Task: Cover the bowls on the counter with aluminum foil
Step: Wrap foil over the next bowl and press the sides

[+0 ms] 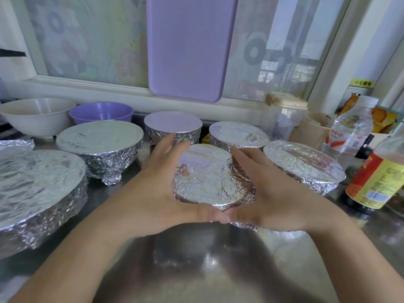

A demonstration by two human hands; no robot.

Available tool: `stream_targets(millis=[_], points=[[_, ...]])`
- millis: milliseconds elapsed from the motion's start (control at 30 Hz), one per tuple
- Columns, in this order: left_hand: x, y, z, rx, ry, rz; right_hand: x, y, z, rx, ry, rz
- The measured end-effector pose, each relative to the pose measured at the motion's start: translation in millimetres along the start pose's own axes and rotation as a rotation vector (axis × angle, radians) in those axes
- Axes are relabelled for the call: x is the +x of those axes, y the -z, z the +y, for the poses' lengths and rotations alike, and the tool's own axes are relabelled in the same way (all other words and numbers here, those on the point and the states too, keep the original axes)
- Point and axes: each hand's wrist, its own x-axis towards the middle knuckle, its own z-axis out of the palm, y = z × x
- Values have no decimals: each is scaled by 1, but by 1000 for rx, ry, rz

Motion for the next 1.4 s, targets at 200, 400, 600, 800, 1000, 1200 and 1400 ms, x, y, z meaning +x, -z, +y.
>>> stream_targets(millis=[200,400,600,800,1000,1200,1400], points=[[0,-7,2,45,-12,42,6,-13,-6,-68,0,38],[2,-1,-9,25,-32,40,-4,7,2,114,13,-62],[0,7,-11,11,-52,-4,0,9,3,106,6,40],[0,1,-1,53,-17,48,4,-5,3,28,-25,90],[-2,-2,-1,113,8,68,5,-13,-1,-67,0,101],[-1,-4,-2,140,-24,96,7,-23,-9,-222,23,169],[0,-3,-5,132,-45,99,-1,-10,-8,-87,-19,40]])
